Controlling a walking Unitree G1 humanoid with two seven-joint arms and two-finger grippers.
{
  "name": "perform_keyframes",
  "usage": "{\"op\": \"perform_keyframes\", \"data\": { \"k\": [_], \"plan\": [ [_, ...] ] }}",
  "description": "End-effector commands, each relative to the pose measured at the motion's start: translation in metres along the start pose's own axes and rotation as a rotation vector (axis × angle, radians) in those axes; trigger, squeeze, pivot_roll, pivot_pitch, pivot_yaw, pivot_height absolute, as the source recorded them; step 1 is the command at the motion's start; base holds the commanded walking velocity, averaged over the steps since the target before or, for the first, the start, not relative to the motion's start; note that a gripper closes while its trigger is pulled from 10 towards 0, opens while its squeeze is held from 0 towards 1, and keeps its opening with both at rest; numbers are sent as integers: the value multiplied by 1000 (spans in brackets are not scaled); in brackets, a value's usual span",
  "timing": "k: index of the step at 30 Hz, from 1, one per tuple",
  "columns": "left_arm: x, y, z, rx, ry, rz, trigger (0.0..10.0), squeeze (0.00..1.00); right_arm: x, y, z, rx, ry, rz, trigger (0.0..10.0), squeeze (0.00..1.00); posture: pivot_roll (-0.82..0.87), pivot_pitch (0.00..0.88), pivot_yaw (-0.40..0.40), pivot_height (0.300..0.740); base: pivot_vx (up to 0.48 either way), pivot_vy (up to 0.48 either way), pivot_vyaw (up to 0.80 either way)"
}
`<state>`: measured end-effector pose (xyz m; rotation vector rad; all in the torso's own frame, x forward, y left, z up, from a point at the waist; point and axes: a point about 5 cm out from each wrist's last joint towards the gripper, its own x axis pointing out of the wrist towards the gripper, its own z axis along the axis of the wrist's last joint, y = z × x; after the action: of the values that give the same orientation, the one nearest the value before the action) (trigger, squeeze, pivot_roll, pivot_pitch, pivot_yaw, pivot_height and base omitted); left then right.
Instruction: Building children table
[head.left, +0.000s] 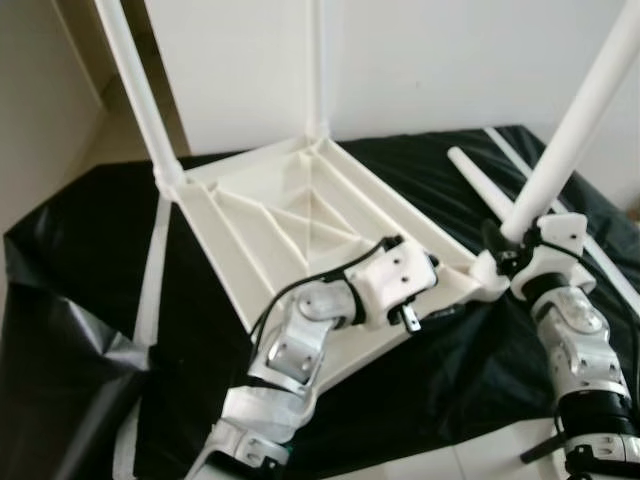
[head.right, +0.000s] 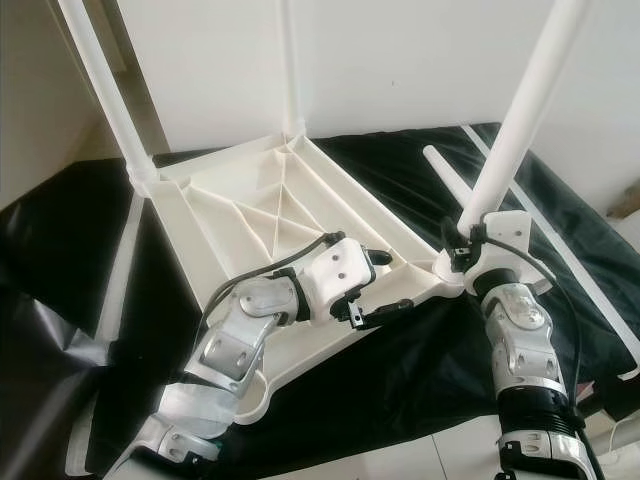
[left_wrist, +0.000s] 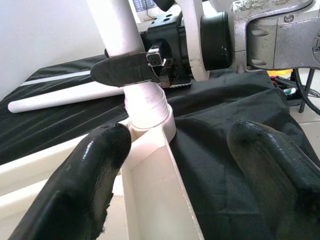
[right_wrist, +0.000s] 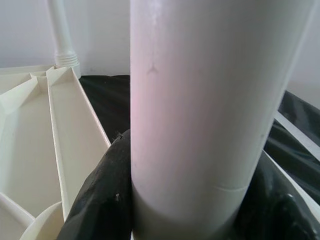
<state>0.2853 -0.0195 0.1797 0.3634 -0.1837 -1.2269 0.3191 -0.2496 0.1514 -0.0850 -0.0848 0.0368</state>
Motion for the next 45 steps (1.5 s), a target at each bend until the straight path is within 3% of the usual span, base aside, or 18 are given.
{"op": "perform_keyframes", "data": {
  "k": [1,17,18,21,22,24,25,27,29,33,45],
  "plan": [
    [5,12,7,-4,-16,237,10000,0,-9,6,-36,51,167,-15,10000,0,-74,20,6,740,0,0,0],
    [5,11,8,-7,-23,230,10000,0,-8,19,-38,95,177,-162,10000,0,-78,20,7,740,0,0,0],
    [5,11,8,-8,-24,230,10000,0,-8,18,-37,77,173,-239,10000,0,-78,19,6,740,0,0,0],
    [5,11,8,-8,-25,231,10000,0,-10,18,-37,67,172,-305,10000,0,-77,19,5,740,0,0,0],
    [5,11,8,-9,-26,231,10000,0,-12,18,-37,74,172,-408,10000,0,-75,18,3,740,0,0,0],
    [5,11,8,-9,-27,232,10000,0,-15,19,-38,82,174,-478,10000,0,-75,17,3,740,0,0,0],
    [4,11,8,-10,-28,232,10000,0,-17,24,-38,86,174,-548,10000,0,-74,17,4,740,0,0,0],
    [4,11,8,-10,-28,232,10000,0,-17,24,-38,86,174,-548,10000,0,-74,17,4,740,0,0,0],
    [4,11,9,-11,-30,232,10000,0,-24,37,-37,88,169,-666,10000,0,-69,13,2,740,0,0,0],
    [4,11,9,-10,-32,230,10000,0,-32,47,-37,115,178,-748,10000,0,-62,10,1,740,0,0,0],
    [3,9,10,-8,-40,217,10000,0,-40,51,-44,121,235,-786,10000,0,-62,0,0,740,0,0,0]
  ]
}}
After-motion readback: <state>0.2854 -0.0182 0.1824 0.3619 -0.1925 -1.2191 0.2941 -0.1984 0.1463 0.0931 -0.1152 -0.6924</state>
